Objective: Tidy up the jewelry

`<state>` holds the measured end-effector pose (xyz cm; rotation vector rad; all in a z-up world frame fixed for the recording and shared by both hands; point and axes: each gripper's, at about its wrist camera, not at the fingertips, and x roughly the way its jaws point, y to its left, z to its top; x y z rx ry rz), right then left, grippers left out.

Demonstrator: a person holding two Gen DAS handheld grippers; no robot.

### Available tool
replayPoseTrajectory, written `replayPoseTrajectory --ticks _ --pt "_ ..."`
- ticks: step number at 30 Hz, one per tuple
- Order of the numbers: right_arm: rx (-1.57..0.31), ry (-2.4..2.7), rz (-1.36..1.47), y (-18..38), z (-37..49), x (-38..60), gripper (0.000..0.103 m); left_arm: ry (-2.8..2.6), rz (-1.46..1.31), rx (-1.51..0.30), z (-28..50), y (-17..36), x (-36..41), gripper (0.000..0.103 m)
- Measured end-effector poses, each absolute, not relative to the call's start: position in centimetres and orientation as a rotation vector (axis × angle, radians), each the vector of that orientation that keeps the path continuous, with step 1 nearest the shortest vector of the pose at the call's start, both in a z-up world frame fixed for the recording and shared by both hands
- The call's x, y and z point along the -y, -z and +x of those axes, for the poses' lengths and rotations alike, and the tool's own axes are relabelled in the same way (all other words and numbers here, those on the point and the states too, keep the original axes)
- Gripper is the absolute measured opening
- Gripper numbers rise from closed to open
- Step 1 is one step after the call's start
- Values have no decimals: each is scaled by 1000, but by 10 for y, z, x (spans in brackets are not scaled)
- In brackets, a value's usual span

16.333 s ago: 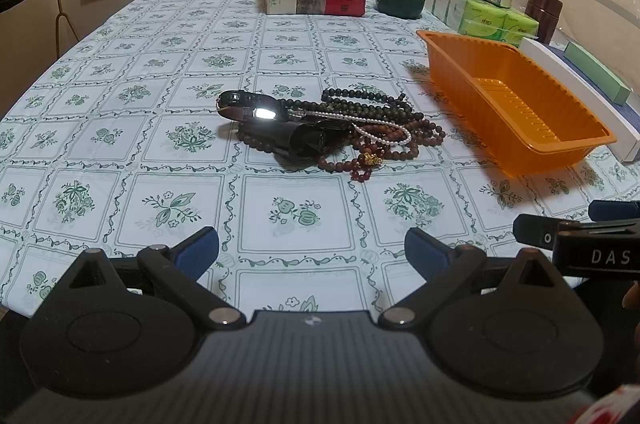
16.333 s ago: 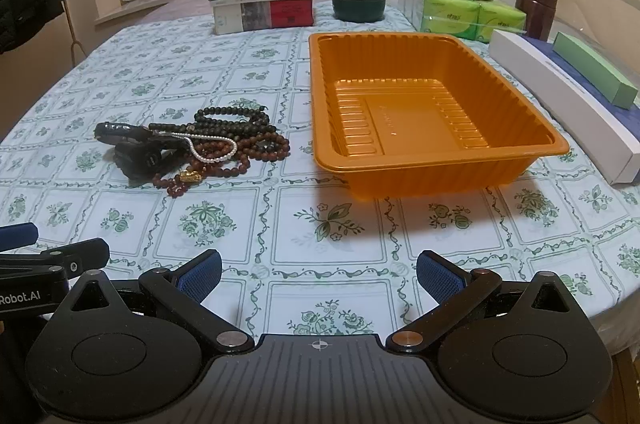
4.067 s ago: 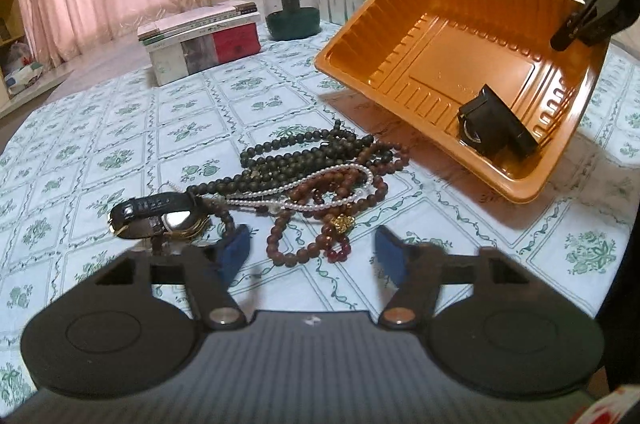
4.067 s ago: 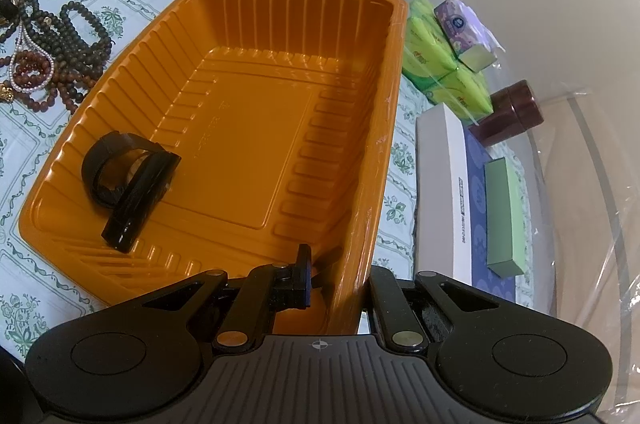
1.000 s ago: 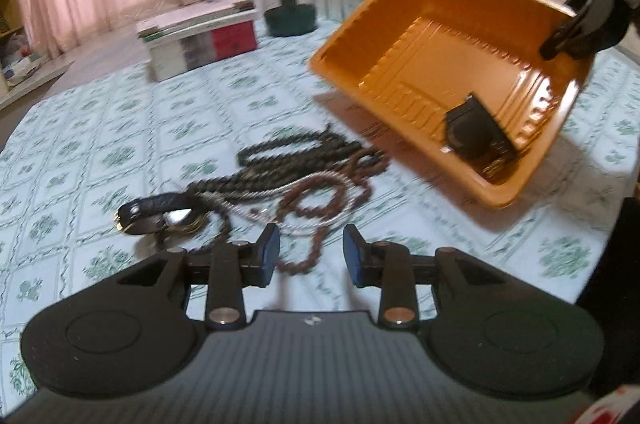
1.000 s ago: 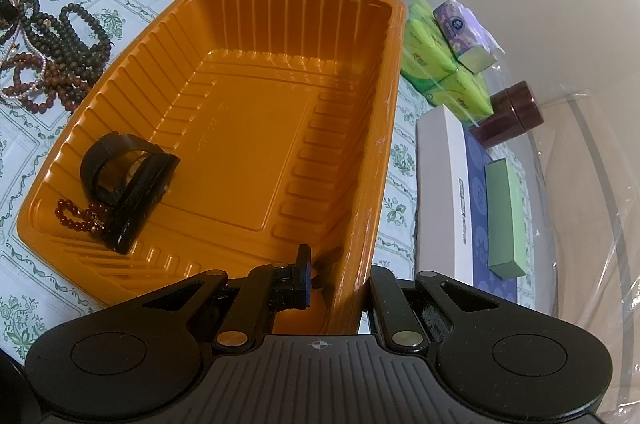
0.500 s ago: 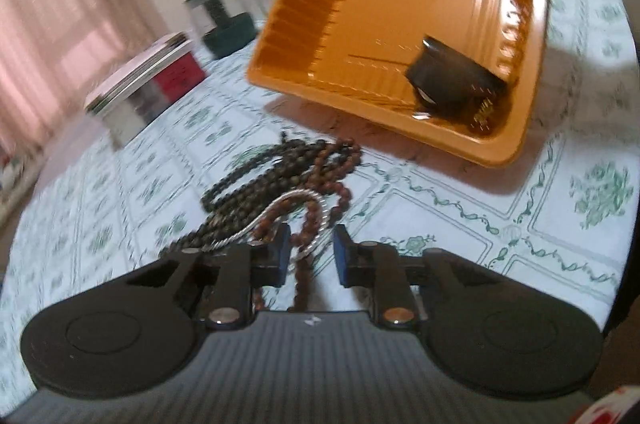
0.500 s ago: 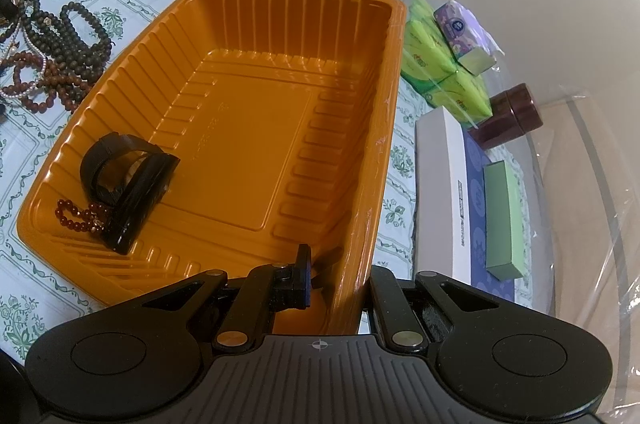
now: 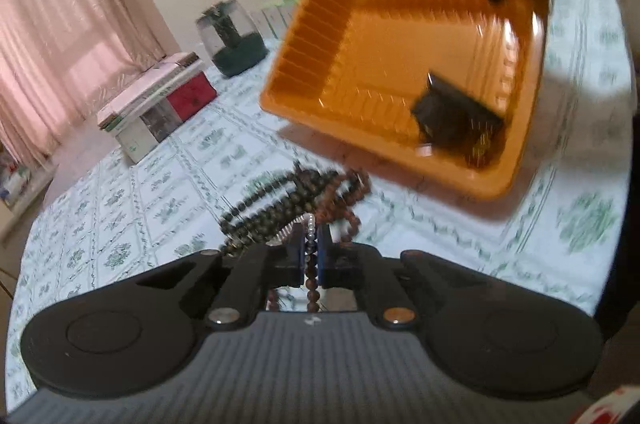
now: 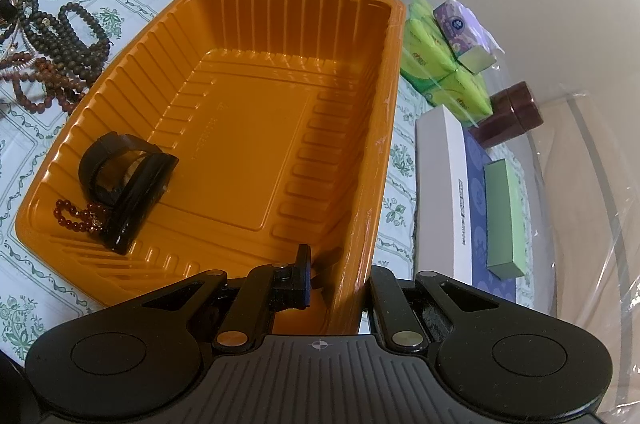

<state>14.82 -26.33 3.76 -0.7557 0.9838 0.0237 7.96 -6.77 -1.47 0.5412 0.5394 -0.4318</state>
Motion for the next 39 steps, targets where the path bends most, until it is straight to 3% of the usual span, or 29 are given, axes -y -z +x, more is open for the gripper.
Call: replayPoseTrajectory --ticks 11,17,39 --pt "-983 -25 -757 -38 148 263 9 432 287 -490 94 -73 19 5" --pt "-980 -27 -760 -39 147 262 9 429 258 -477 104 -94 0 5" --pt "-980 -24 -757 -40 148 262 9 423 257 -723 74 3 -28 6"
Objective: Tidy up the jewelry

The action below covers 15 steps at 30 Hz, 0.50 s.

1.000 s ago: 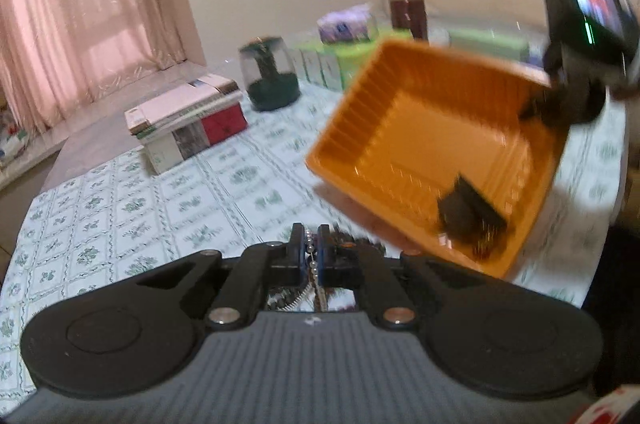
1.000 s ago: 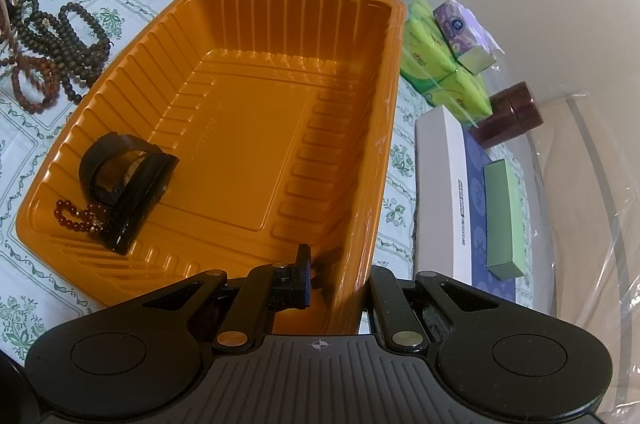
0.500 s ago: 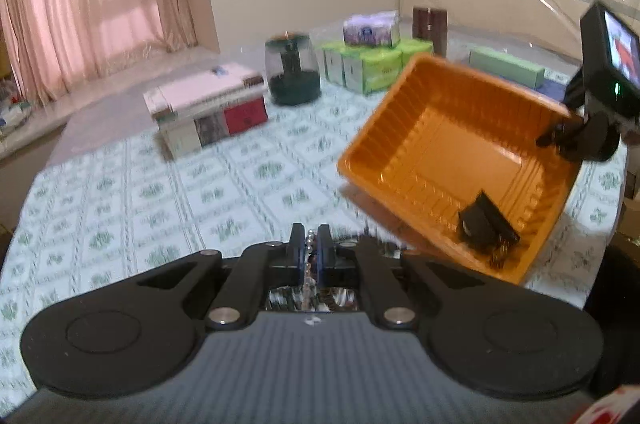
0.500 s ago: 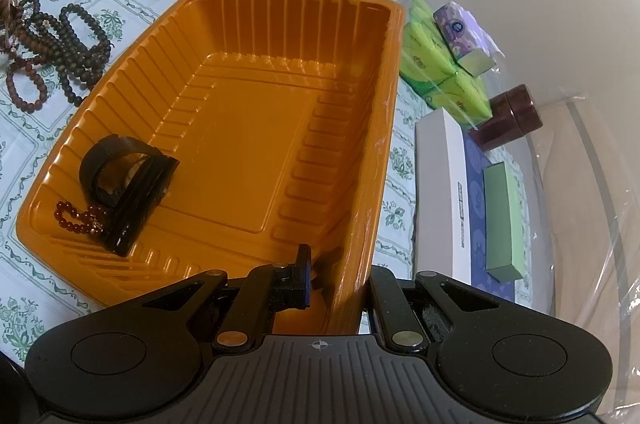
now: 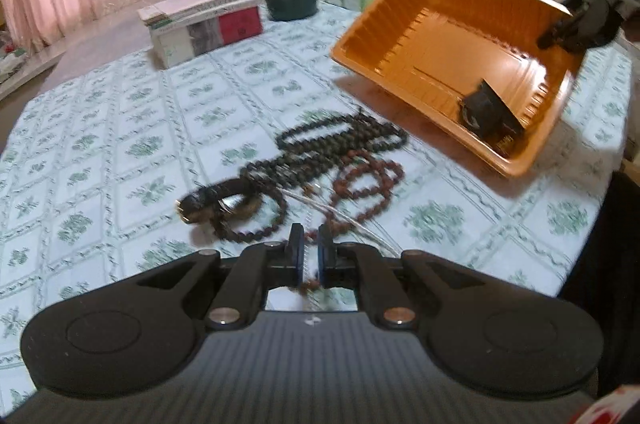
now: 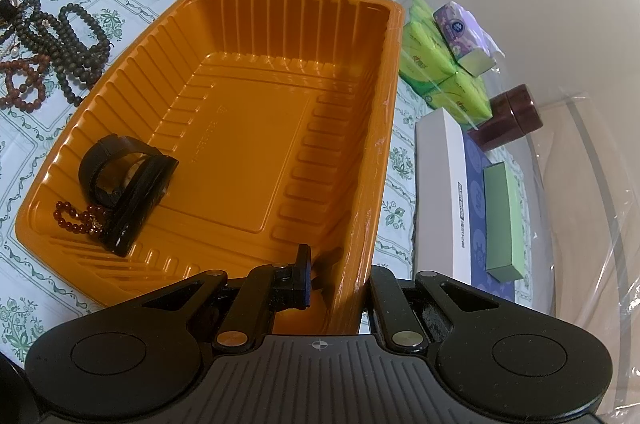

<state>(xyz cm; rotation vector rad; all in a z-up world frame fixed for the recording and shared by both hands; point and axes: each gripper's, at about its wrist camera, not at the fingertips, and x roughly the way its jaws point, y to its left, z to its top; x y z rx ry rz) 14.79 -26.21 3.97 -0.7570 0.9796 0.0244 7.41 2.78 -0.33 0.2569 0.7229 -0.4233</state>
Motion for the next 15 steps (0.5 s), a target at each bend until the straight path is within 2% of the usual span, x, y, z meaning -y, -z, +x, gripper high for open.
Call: replayPoseTrajectory --ticks 2,7,10,15 --pt "-979 -24 -757 -39 148 263 9 439 243 -738 73 8 -24 7" --pt "-980 -25 -757 -39 148 263 9 481 153 -791 76 25 -7 21" --pt "-980 -25 -757 -39 148 263 9 453 108 -809 83 34 2 25" --pt "-980 -26 -757 -39 148 263 9 365 49 -811 95 42 10 26"
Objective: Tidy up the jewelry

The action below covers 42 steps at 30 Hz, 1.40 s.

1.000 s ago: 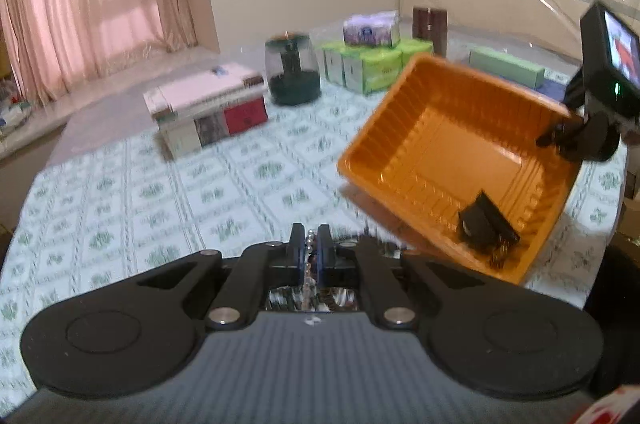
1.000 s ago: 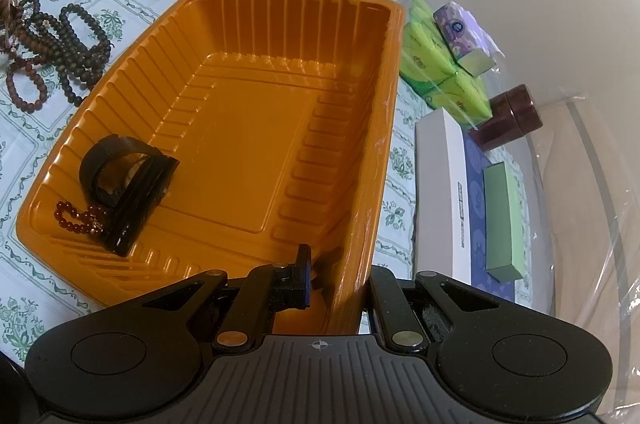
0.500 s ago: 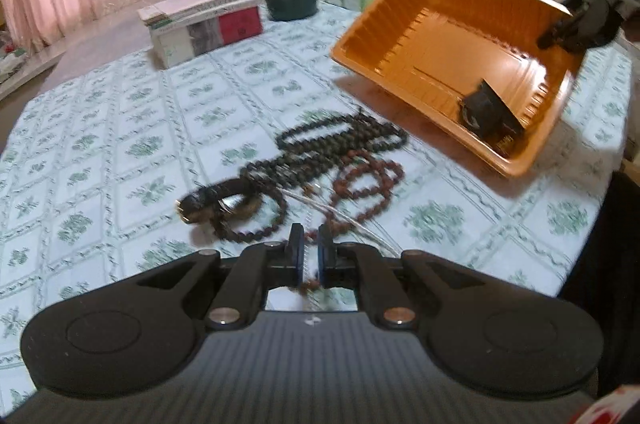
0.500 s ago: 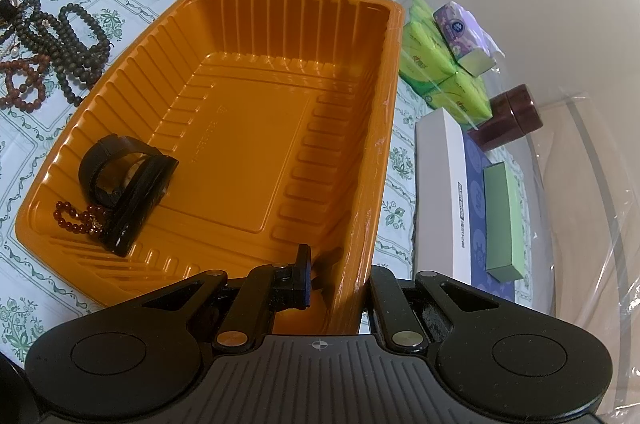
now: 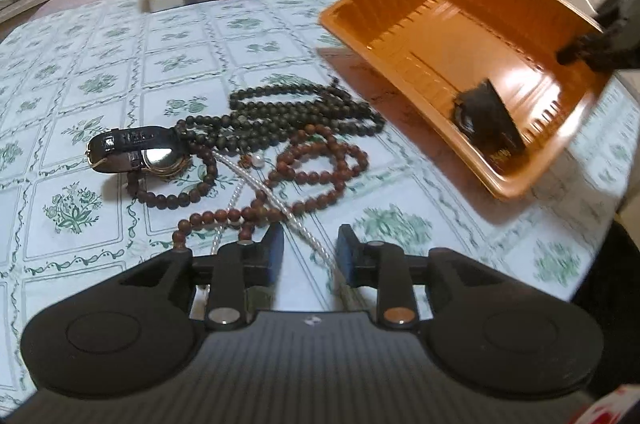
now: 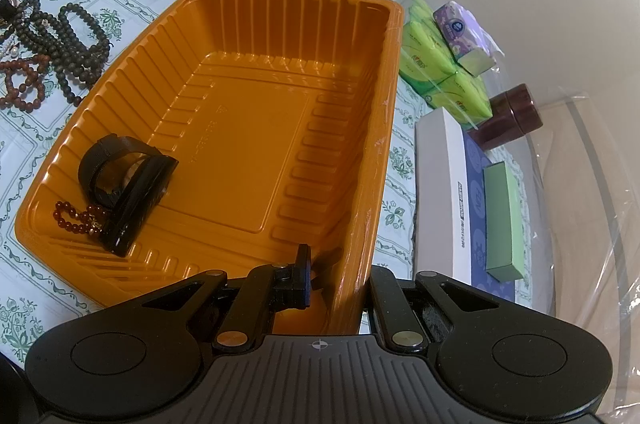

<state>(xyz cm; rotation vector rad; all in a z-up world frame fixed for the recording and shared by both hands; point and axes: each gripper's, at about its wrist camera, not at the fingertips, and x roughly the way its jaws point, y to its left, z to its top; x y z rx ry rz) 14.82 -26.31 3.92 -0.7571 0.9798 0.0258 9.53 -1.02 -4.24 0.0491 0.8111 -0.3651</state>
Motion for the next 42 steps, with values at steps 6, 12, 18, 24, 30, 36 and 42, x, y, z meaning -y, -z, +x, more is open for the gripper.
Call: replayPoseTrajectory --ticks 6,12,18,24,30,36,42 --pt "-979 -25 -757 -39 148 263 9 331 56 -805 99 42 11 2" --pt "-978 -25 -759 -39 148 264 9 328 61 -743 87 10 -14 2" --pt "-977 -25 -761 -39 148 264 9 318 81 -613 82 -56 -50 2" --pt "-977 -22 -763 -38 148 263 9 315 102 -510 85 -106 -68 2" --pt "-976 -23 -766 -39 148 263 9 315 124 -439 87 -134 -75 2" --pt "-975 -24 -768 -38 147 263 9 296 154 -389 90 -153 -83 2" --pt "-974 -24 -769 -38 147 263 9 232 168 -374 98 -160 -101 2"
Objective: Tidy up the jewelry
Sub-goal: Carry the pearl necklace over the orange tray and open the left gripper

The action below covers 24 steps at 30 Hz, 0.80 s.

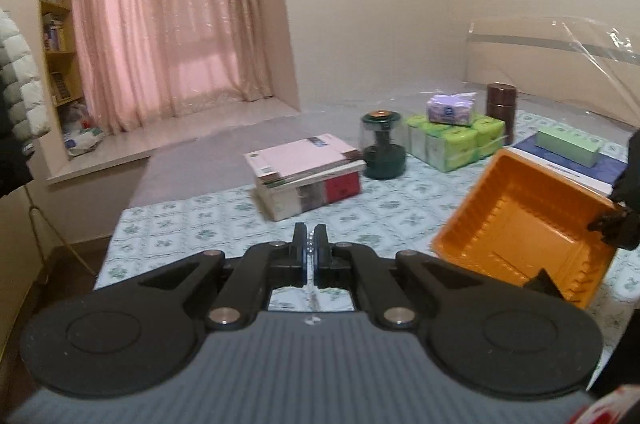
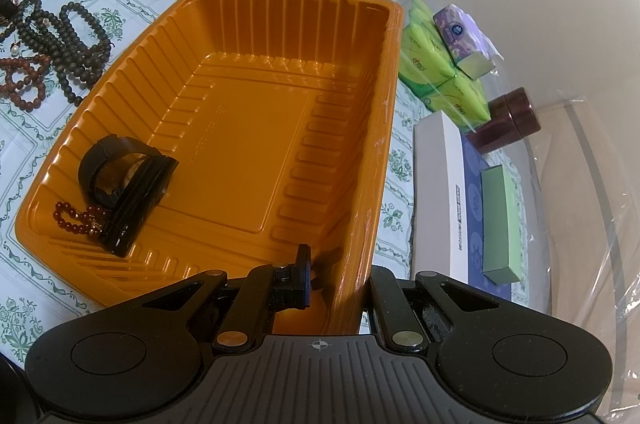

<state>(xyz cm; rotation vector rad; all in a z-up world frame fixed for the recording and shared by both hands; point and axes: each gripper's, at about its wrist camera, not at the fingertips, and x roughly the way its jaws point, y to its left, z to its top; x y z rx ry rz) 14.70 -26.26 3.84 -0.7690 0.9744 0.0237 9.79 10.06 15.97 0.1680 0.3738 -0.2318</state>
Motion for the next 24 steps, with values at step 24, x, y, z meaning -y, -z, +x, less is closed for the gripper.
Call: replayPoseTrajectory --ticks 24 --pt "-975 -30 -764 -38 148 263 9 598 142 -383 140 -167 41 2"
